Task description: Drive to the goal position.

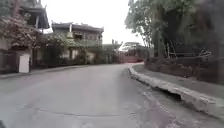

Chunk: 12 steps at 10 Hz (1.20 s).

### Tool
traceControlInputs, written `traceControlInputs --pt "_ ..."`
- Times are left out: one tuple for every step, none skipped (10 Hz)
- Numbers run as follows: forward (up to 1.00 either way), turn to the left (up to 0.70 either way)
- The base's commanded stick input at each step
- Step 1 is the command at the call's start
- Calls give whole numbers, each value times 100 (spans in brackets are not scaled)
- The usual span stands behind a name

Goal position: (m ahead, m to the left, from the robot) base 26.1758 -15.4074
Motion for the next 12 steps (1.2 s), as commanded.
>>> traceControlInputs --pt "100 6" --pt "100 6" --pt "100 -10" --pt "100 -34" --pt "100 -34" --pt "100 -24" --pt "100 5" --pt "100 6" --pt "100 6" --pt "100 6" --pt "100 6" --pt "100 6"
